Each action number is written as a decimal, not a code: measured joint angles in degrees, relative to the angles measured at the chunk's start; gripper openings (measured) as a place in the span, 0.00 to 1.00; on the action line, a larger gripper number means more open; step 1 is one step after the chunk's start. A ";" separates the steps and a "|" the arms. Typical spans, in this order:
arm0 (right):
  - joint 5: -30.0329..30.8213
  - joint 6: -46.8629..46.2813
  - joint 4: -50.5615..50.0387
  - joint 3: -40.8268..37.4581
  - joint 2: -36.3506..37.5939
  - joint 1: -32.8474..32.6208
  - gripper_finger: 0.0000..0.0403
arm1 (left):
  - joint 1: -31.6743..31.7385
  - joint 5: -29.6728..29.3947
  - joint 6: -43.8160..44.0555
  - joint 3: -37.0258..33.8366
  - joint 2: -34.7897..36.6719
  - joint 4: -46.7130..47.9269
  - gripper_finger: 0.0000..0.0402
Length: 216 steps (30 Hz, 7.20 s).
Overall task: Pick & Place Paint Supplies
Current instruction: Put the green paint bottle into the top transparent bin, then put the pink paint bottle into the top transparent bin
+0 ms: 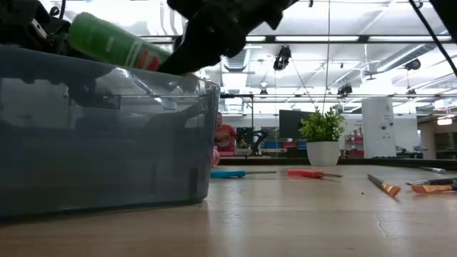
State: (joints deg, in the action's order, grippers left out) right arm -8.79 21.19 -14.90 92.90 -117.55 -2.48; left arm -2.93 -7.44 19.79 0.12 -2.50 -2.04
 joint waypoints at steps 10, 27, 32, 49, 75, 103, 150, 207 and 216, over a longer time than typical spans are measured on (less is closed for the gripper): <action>-0.16 -0.59 -3.79 8.55 -9.16 0.01 0.57 | 0.00 0.00 0.00 0.00 0.00 0.00 0.15; -0.27 -2.14 -11.98 17.80 -16.37 0.02 0.57 | -0.01 -0.02 0.00 0.00 -0.70 -0.02 0.15; -0.27 -3.35 -11.89 17.98 -16.34 0.02 0.57 | 0.01 0.00 0.00 0.00 -0.74 0.00 0.15; -0.27 -5.74 -11.43 17.25 -16.18 0.02 0.57 | 0.00 0.00 0.00 -0.01 -0.72 0.00 0.15; -0.05 -6.19 -10.86 17.23 -15.89 0.00 0.80 | -0.01 0.00 0.00 -0.02 -0.74 0.00 0.15; 21.21 -11.61 -16.56 15.57 -9.26 0.38 0.80 | 0.00 0.00 0.00 -0.01 -0.74 0.00 0.15; 1.17 -17.39 -0.18 5.79 -7.63 22.12 0.80 | 0.00 0.00 0.00 -0.01 -0.72 0.00 0.15; 11.82 -47.41 -5.32 6.65 -14.30 15.08 0.80 | 0.00 0.00 0.00 -0.02 -0.74 0.00 0.15; 11.82 -44.33 -5.66 6.65 -11.06 13.55 0.80 | 0.00 0.00 0.00 0.00 -0.74 0.00 0.15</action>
State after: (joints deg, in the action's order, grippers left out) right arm 3.03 -23.14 -20.55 99.55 -128.62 11.07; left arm -2.93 -7.44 19.79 0.11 -3.25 -2.04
